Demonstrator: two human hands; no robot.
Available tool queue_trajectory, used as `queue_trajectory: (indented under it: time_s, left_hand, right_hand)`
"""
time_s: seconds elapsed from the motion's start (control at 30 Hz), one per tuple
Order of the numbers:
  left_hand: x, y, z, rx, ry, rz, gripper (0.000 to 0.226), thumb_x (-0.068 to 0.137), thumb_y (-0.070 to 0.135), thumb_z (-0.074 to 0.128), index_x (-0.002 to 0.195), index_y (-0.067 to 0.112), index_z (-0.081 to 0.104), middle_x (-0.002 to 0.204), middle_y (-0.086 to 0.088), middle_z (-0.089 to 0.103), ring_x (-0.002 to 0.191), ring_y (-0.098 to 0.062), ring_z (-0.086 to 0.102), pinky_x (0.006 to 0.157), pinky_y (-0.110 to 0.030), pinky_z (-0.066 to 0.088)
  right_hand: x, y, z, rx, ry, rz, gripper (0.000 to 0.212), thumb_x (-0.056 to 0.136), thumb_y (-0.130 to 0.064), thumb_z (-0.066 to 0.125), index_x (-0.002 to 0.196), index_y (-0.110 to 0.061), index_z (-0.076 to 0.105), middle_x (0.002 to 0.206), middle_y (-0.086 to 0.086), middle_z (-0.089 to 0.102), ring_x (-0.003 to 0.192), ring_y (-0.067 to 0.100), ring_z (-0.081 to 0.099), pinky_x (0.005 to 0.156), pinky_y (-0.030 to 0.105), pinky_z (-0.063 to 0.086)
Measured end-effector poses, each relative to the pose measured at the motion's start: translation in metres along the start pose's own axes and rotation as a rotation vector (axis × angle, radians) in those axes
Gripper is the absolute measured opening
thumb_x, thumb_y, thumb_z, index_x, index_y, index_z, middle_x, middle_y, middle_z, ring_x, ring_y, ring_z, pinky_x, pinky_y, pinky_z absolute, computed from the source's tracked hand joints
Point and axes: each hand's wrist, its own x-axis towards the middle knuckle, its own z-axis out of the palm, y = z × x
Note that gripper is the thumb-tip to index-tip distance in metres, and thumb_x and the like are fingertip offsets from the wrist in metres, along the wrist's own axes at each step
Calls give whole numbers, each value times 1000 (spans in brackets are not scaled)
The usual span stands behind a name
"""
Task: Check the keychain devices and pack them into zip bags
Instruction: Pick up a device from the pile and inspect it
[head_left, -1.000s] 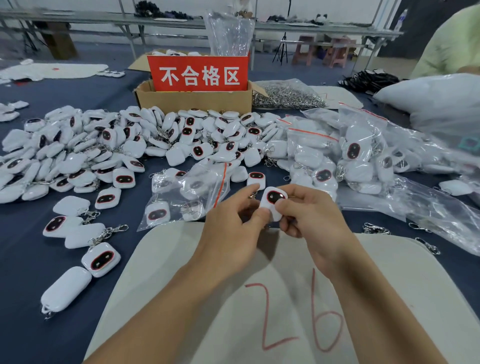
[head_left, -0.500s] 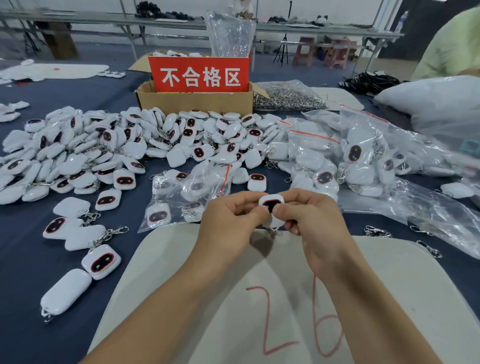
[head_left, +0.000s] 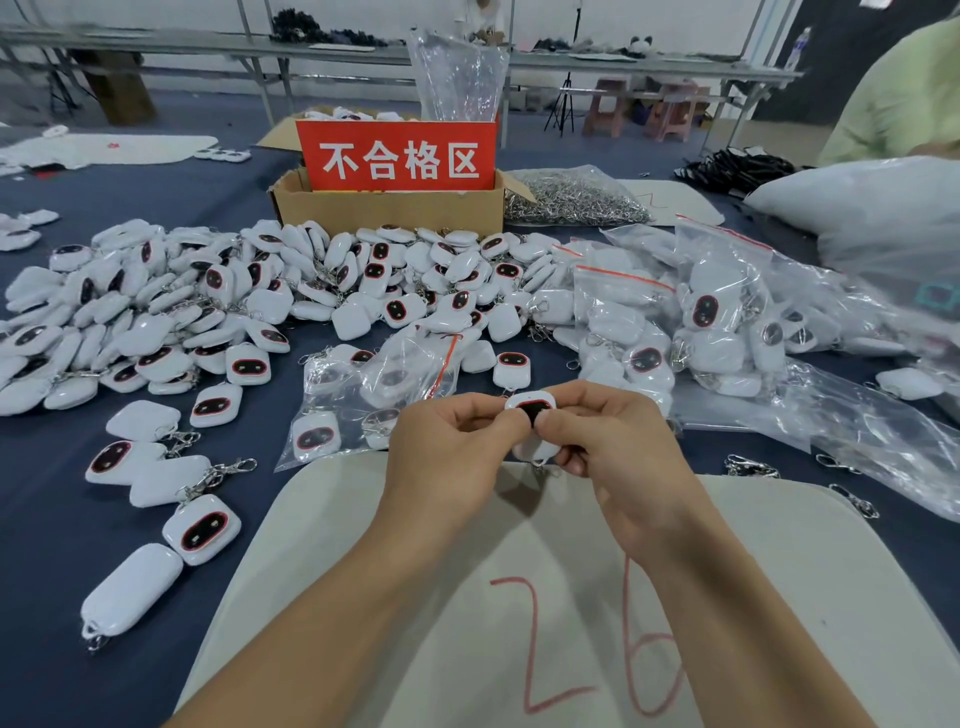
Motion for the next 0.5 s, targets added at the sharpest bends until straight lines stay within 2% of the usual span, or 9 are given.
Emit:
queue_trajectory:
  time_s: [0.07,0.13,0.23,0.37,0.43,0.5]
  left_hand:
    - [1,0,-1,19,38,0,12,81,27,82,74,37,82,58,11,69,54,-1,56,54,-11,43]
    - [0,-1,-2,25,44,-1,14,81,26,82,74,37,82,60,7,70,54,-2,56,54,-12,43]
    - [0,0,-2,13,7,-13,12,82,26,79,77,36,82,66,4,74,61,-6,62,63,-18,49]
    - [0,0,0,-19,-23,-27,11,78,35,73,82,33,83,76,3,78,77,-14,75,83,-35,58]
    - [0,-2,0,-1,-42,-10,12,82,35,72,85,31,83,78,4,79,81,-14,77,84,-35,59]
    - [0,-3,-1,24,-53,4,11,87,32,72,87,30,83,79,4,79,84,-14,77,82,-32,57]
  right_hand:
    - [0,0,0,-20,-8,2,21,85,11,65,85,-5,78,66,5,69,51,5,51,48,15,39]
    - [0,0,0,-37,-10,1,22,85,11,64,85,-6,78,66,4,69,51,5,51,49,15,39]
    - [0,0,0,-33,-3,-3,20,86,10,65,88,-5,77,67,5,69,52,5,51,49,15,39]
    - [-1,0,0,-14,-25,-40,23,87,12,64,93,-6,76,71,4,71,58,6,58,53,14,43]
    - [-2,0,-1,-41,-54,-65,31,84,16,64,99,-9,75,82,6,74,68,10,63,61,17,47]
    - [-2,0,-2,-58,-64,-76,36,83,17,65,104,-10,75,86,6,73,70,12,59,60,19,45]
